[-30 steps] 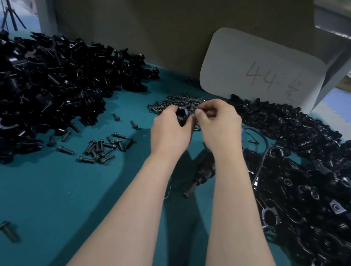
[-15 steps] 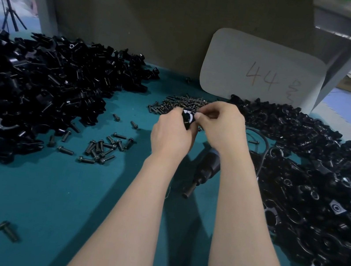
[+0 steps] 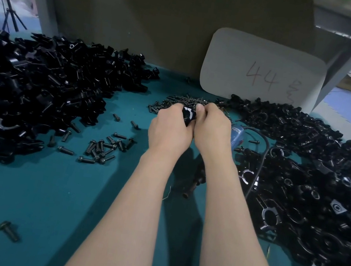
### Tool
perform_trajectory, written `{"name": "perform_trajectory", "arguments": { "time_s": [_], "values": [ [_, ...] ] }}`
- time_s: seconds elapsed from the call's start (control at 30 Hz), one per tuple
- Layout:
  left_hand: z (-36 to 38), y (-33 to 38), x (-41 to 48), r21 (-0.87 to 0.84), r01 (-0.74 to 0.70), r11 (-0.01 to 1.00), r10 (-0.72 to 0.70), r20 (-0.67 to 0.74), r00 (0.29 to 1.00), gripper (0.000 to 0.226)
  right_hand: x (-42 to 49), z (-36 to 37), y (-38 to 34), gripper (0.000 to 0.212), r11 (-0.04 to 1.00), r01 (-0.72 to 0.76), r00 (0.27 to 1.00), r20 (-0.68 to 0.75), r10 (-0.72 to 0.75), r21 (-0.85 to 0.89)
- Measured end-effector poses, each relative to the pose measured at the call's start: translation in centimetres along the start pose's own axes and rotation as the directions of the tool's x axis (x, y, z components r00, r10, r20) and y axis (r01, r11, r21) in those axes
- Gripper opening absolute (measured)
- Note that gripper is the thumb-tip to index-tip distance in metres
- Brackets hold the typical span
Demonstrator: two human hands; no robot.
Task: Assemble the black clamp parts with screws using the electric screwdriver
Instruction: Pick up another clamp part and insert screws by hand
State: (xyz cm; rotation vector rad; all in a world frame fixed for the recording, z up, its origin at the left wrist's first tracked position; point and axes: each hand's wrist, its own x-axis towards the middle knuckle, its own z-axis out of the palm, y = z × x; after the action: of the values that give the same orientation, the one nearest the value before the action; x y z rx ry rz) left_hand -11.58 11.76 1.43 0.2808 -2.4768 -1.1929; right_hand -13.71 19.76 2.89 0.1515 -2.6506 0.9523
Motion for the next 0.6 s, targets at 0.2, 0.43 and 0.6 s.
{"name": "perform_trajectory", "arguments": {
  "time_s": [0.2,0.43,0.6],
  "values": [
    [-0.4,-0.2,0.4,0.042,-0.016,0.999,0.013,0.06,0.998,0.015,-0.1,-0.3,0.8,0.039,1.0,-0.001,1.0,-0.008,0.002,0.005],
    [-1.1,-1.5,1.3,-0.786,0.4,0.472,-0.385,0.225,0.895,0.008,-0.5,0.4,0.3,0.027,0.993,-0.017,0.991,0.133,0.033,-0.118],
    [-1.6,-2.0,1.7,-0.892,0.452,0.033,-0.38,0.407,0.831,0.021,-1.4,2.1,-1.1,0.031,0.901,0.088,0.918,0.385,0.091,-0.424]
  ]
}}
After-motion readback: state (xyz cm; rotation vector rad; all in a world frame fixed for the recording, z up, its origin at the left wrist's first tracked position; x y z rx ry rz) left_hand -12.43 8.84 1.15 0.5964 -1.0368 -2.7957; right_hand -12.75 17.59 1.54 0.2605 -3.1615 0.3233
